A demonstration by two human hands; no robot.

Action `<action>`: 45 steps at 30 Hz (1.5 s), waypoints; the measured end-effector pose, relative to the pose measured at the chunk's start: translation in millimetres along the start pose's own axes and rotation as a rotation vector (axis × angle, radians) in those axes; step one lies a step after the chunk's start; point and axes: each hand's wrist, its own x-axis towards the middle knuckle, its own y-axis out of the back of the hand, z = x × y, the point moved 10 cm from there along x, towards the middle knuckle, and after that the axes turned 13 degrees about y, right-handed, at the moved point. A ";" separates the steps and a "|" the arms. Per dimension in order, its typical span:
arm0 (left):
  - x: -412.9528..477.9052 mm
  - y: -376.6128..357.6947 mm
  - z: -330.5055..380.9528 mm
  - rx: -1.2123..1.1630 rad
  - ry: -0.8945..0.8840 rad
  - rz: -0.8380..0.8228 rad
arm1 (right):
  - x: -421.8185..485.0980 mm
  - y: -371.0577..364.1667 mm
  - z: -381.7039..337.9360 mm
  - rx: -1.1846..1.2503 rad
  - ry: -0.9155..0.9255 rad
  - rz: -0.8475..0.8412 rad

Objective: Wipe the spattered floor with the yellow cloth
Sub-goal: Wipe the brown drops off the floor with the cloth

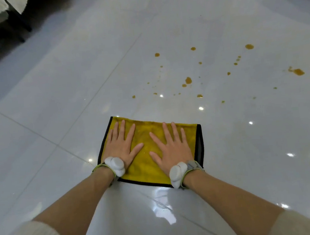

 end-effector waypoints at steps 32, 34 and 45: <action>99.3 12.6 42.1 0.054 -0.234 0.012 | 35.9 2.4 49.9 0.057 -0.224 0.025; 128.4 17.4 65.8 0.052 -0.242 0.017 | 49.0 3.8 82.3 0.062 -0.258 0.023; 267.5 30.8 160.5 0.029 -0.316 0.126 | 109.8 21.8 225.1 -0.028 -0.391 0.024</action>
